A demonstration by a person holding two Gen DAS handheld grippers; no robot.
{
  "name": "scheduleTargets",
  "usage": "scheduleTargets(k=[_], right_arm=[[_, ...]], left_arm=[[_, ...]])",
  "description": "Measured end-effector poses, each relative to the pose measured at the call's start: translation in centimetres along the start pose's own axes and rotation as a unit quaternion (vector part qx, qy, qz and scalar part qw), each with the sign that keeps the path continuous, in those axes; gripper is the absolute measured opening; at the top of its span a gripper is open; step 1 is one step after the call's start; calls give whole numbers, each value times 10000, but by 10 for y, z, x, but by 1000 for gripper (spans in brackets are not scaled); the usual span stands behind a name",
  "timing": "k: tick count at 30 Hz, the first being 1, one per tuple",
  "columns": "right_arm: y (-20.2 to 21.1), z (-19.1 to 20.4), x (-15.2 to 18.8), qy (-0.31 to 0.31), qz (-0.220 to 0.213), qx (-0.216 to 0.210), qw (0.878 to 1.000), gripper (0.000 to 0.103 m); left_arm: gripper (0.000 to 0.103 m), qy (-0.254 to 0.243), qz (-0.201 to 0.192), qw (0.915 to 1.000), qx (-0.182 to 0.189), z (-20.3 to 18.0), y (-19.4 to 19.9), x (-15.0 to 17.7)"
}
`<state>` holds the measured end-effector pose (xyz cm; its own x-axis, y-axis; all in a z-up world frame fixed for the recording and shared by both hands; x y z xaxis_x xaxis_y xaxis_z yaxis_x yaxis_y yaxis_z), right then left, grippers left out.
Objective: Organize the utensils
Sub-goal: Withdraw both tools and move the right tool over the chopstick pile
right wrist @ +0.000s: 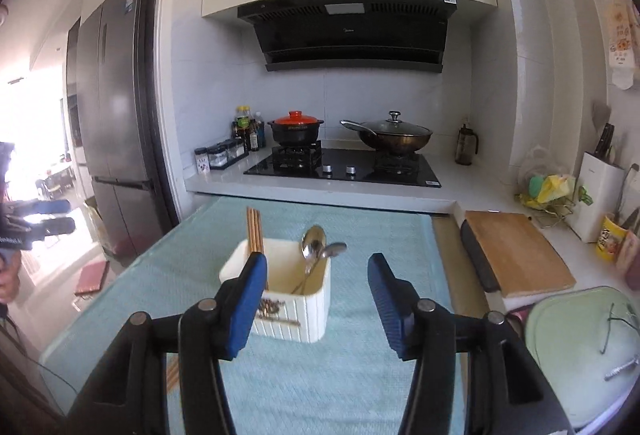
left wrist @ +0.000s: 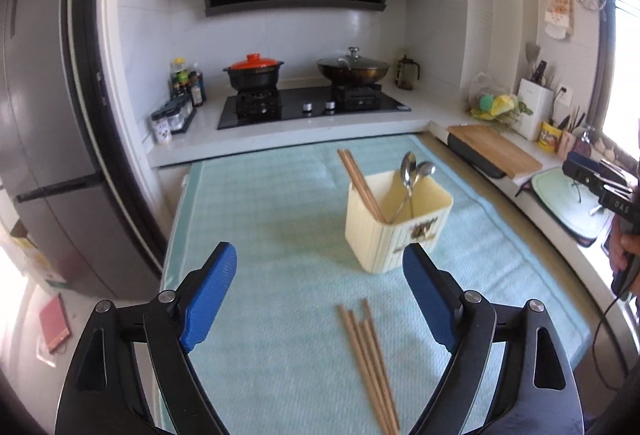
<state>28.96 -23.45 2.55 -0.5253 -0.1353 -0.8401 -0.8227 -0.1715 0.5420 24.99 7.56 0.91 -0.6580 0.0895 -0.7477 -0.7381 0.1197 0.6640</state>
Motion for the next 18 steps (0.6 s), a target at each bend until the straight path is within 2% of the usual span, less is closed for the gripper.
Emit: scheduleTargets(k=[4, 10, 13, 18], right_arm=[[8, 23, 59, 154, 290, 187, 9993, 54], [-11, 73, 143, 32, 726, 23, 9974, 54], [-29, 93, 166, -25, 1064, -138, 9942, 54], [-48, 113, 177, -4, 1292, -447, 9906, 53]], left_arm=[[89, 322, 246, 9992, -46, 3, -3, 57], [89, 1083, 630, 9921, 87, -10, -40, 140], [89, 1227, 841, 9888, -113, -14, -60, 161], [89, 1189, 919, 9882, -281, -13, -71, 168]])
Point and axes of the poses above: each gripper's, at about its wrist camera, not at the fingertips, and y roughly against the way its jaws point, z to its left, x to its underside, the point moved 2 cm from there along -y, roughly the way its jaws point, and after that the axes turned 7 degrees about z, right-handed, at the moved point
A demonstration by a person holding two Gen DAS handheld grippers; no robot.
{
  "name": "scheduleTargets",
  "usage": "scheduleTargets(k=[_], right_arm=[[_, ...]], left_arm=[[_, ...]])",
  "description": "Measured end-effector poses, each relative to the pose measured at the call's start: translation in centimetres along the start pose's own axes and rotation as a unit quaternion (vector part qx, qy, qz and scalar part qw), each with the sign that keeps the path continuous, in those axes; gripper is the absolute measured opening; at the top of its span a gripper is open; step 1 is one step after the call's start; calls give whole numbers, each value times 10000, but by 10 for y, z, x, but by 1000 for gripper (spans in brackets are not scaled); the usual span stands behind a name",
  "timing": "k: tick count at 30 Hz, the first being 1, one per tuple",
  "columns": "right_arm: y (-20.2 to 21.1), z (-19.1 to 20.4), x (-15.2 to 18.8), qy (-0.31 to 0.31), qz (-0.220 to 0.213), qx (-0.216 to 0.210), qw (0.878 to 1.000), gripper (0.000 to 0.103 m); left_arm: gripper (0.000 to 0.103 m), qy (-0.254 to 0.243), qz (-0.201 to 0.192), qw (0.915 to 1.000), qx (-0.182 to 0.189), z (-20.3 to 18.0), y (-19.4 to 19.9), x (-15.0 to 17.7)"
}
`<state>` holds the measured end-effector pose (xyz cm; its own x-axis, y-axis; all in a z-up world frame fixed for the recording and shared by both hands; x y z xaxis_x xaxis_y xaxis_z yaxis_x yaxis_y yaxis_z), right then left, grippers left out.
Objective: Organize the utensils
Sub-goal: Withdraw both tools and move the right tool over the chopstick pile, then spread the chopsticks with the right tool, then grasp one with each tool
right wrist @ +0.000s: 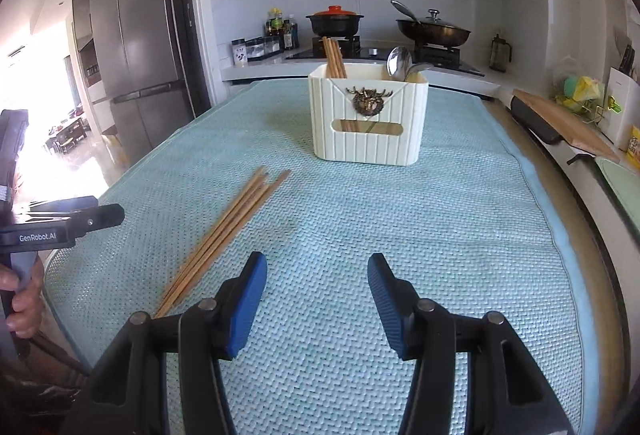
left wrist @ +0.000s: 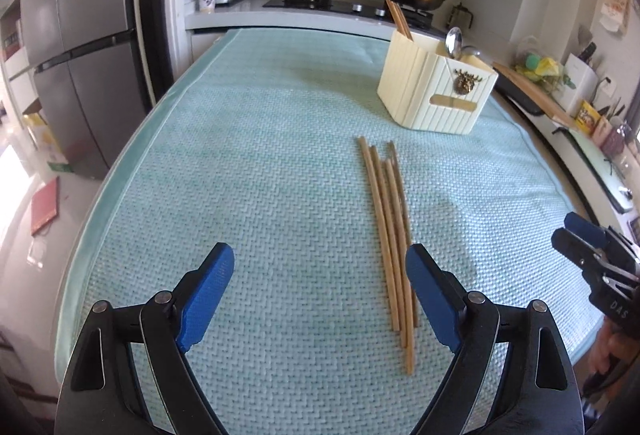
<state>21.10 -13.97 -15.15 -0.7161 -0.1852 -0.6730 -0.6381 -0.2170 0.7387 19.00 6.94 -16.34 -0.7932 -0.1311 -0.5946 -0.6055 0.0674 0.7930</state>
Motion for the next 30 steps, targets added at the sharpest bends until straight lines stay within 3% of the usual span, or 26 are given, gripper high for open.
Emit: scheduleTargets(k=[3, 8, 11, 15, 19, 21, 23, 26, 30], right_arm=[[-18, 11, -6, 42, 170, -225, 9996, 52], [-62, 33, -18, -5, 672, -802, 9945, 30], [-88, 48, -25, 76, 898, -925, 9916, 17], [-117, 66, -36, 166, 1103, -1007, 9886, 16], [-135, 96, -42, 690, 1170, -1089, 9847, 16], [-144, 106, -40, 939, 1157, -1046, 9833, 13], [-145, 103, -41, 1011, 1193, -747, 9849, 13], [-137, 70, -37, 548, 1380, -523, 9875, 13], [-105, 15, -16, 221, 1336, 219, 9905, 17]], left_arm=[[89, 132, -36, 9999, -11, 8, -1, 3], [89, 217, -17, 9997, -128, 16, -3, 8], [89, 234, -11, 9995, -199, 20, -4, 11], [89, 344, 38, 9992, -175, 26, -5, 15], [89, 397, 91, 9990, -187, 30, -9, 17], [89, 432, 133, 9988, -171, 31, -11, 18], [89, 456, 146, 9987, -168, 33, -12, 19], [89, 456, 138, 9987, -173, 34, -10, 22], [89, 445, 213, 9987, -121, 31, -16, 24]])
Point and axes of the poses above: each gripper's, at about its wrist camera, not at the fingertips, and y roughly against the way its jaws point, z to its left, x to its underside, the point moved 2 cm from there along -y, roughly the way its jaws point, and after that the axes turned 7 degrees about z, right-handed, at the moved point
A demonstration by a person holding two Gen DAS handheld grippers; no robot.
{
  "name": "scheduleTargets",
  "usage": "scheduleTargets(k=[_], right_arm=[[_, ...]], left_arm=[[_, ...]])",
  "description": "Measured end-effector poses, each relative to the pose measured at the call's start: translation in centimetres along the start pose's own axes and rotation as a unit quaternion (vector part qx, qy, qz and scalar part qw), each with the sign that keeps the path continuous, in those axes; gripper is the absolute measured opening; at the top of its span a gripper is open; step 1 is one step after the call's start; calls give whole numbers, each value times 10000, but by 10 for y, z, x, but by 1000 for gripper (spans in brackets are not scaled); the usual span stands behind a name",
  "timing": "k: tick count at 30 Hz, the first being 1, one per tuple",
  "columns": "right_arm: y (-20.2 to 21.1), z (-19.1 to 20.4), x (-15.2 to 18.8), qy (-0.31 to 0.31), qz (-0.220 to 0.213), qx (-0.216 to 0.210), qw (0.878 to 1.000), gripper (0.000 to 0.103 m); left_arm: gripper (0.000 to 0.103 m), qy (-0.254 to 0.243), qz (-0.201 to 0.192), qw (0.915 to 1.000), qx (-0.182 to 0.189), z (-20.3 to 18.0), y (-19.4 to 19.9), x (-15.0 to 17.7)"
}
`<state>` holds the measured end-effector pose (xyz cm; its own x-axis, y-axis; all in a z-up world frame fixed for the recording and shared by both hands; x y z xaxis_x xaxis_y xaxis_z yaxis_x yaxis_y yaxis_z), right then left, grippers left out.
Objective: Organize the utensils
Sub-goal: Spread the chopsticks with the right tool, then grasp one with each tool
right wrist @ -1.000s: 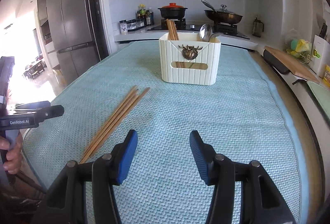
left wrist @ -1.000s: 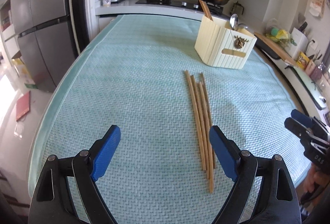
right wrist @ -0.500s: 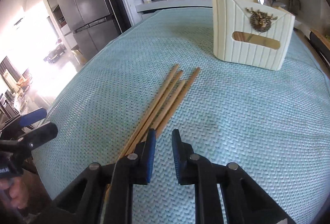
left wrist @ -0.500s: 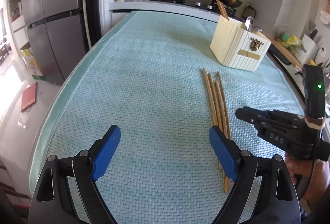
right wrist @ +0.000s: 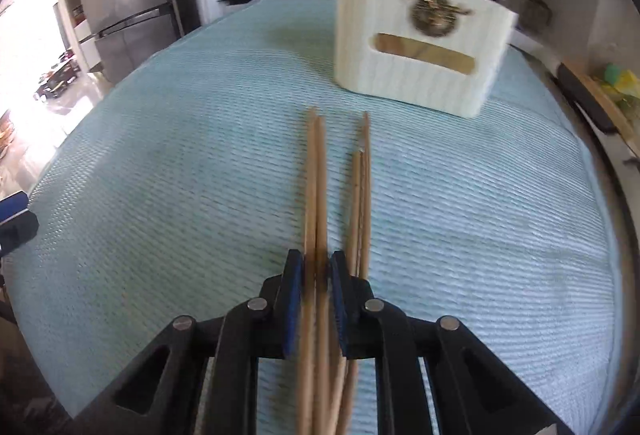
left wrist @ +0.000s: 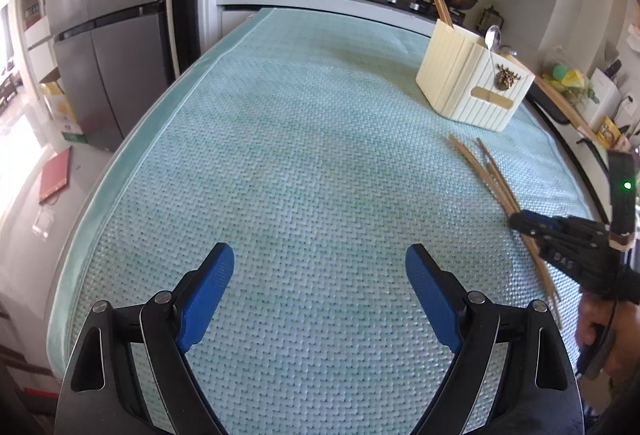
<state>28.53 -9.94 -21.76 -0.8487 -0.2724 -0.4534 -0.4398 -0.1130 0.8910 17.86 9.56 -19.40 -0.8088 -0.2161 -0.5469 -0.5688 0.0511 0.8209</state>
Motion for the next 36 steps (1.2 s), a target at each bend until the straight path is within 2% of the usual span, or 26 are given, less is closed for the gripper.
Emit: scheduleTargets(k=[3, 7, 13, 17, 21, 24, 26, 28, 32, 36], right_arm=[[35, -30, 20, -181, -392, -235, 9988, 19], [65, -60, 36, -545, -544, -264, 9967, 19], [68, -88, 47, -798, -595, -124, 9950, 19], [68, -103, 52, -890, -667, -169, 9937, 19], [74, -116, 51, -828, -768, -137, 9935, 19], [77, -128, 49, -777, -839, -64, 9934, 25], [80, -135, 48, -699, -916, -23, 9933, 40], [81, -142, 44, -572, -1016, 48, 9932, 44], [62, -160, 31, -378, -752, 41, 9964, 45], [30, -169, 13, -201, -396, -139, 9989, 45]], left_arm=[[89, -106, 101, 9999, 58, -10, -8, 0], [89, -357, 149, 9991, 191, -33, -13, -3], [89, -789, 352, 9944, 613, -88, -28, -14], [89, -688, 573, 9915, 943, -121, -46, -25], [89, -479, 705, 9916, 975, -149, -66, -35], [89, -408, 726, 9935, 772, -165, -82, -40], [89, -379, 747, 9952, 510, -171, -92, -42], [89, -402, 668, 9965, 295, -178, -97, -44], [89, -554, 652, 9963, -45, -184, -103, -45], [88, -742, 687, 9949, -36, -181, -102, -45]])
Point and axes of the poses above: each gripper's, at about its wrist camera, not at the fingertips, and y roughly against the way its jaws point, z to its left, x to its underside, the point moved 2 cm from there along -y, roughly the way its jaws point, and after that the axes turned 7 degrees about z, right-handed, at the moved point
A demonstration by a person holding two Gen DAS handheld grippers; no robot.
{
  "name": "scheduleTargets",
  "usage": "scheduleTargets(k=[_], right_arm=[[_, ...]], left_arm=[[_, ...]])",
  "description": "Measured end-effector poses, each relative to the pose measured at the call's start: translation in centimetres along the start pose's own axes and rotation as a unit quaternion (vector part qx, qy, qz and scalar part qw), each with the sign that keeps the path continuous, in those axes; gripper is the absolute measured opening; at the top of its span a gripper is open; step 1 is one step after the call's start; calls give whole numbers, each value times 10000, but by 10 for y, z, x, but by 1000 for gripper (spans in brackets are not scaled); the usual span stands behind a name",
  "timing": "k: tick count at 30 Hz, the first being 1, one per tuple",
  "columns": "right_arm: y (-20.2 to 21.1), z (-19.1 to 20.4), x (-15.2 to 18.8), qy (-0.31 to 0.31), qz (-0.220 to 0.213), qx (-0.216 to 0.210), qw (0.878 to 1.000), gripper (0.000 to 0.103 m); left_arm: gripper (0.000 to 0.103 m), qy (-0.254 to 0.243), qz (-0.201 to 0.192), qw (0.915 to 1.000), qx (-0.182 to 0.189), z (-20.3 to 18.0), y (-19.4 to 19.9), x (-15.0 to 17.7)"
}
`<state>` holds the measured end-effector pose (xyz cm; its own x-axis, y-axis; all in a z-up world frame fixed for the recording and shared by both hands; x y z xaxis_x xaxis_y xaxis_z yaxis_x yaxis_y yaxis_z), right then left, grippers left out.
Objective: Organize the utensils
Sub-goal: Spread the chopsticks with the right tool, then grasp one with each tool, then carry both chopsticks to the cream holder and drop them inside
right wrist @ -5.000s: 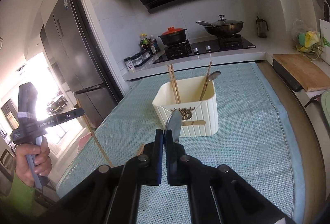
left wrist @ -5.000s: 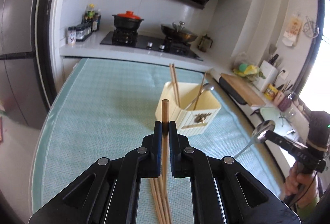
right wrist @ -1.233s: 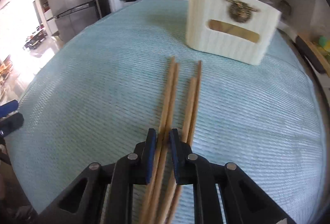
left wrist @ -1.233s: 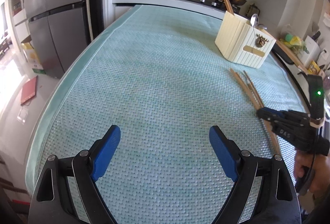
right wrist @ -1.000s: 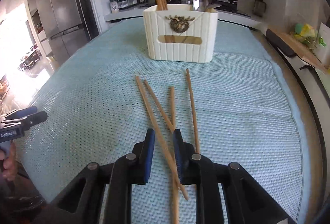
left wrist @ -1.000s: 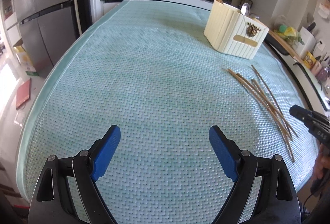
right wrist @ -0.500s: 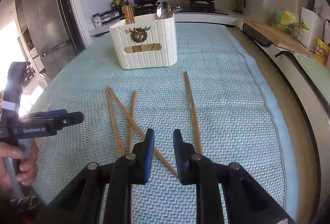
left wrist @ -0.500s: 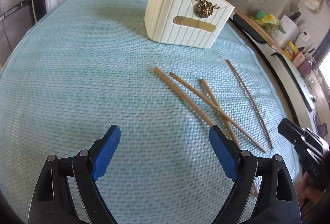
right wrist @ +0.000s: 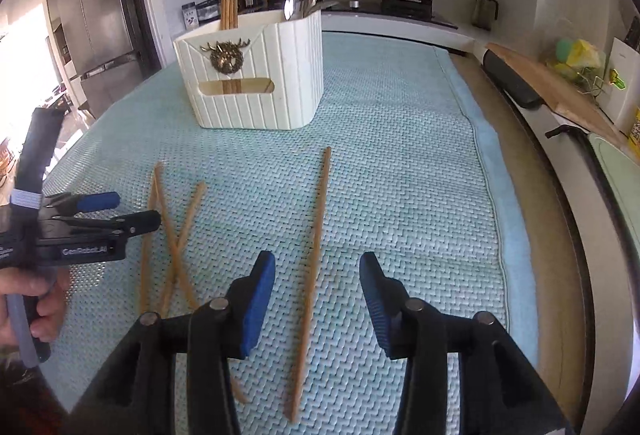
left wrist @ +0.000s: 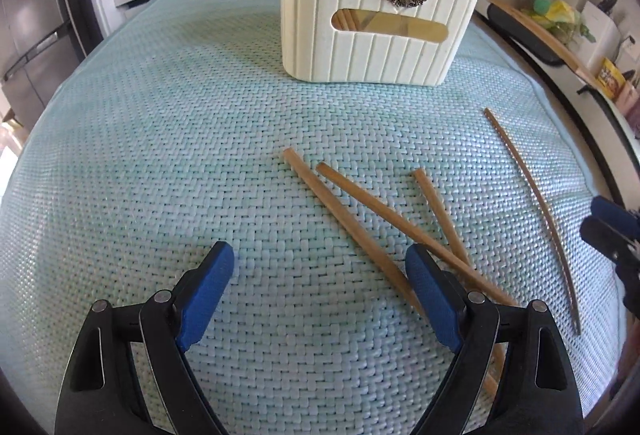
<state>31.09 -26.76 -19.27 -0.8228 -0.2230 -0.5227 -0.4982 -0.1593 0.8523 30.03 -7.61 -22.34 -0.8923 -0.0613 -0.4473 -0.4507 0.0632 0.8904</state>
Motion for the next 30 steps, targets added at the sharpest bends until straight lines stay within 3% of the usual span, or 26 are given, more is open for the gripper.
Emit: scheduleTargets(k=[5, 10, 13, 19, 20, 23, 24, 27, 30], right_arm=[[-46, 5, -24, 285, 492, -113, 9983, 45], [-75, 11, -58, 457, 642, -87, 9969, 40], [-88, 8, -80, 307, 768, -179, 9964, 36], [-99, 2, -102, 154, 1097, -221, 9936, 9], [-100, 0, -104, 89, 1109, -248, 9935, 7], [-102, -5, -106, -95, 1148, -373, 9926, 6], [-101, -5, -106, -109, 1129, -375, 9928, 6], [-96, -8, -103, -204, 981, -485, 9938, 6], [-74, -12, -98, -364, 675, -665, 9948, 6]], left_arm=[[81, -219, 97, 9994, 242, 13, 0, -9], [49, -190, 269, 9978, 580, 34, -2, -26], [48, -133, 418, 9958, 801, 41, -8, -37], [45, -507, 476, 9960, 563, 31, -12, -42], [45, -494, 469, 9961, 563, 31, -14, -44], [26, -339, 495, 9963, 611, 35, -18, -54], [9, -296, 504, 9962, 646, 35, -16, -52], [5, -82, 588, 9928, 1036, 46, -20, -55], [5, -30, 459, 9937, 1019, 59, -9, -56]])
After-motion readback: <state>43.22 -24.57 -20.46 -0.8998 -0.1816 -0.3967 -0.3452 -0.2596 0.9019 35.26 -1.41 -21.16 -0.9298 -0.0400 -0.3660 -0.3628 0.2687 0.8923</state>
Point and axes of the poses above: each gripper's, at about its wrist camera, not at the fingertips, and y roughly against the way its jaws point, z to its left, x to its underside, the point moved 2 cm from there along -y, roughly the way its jaws point, and after that the axes turned 7 degrees about z, right-handed, at the moved point
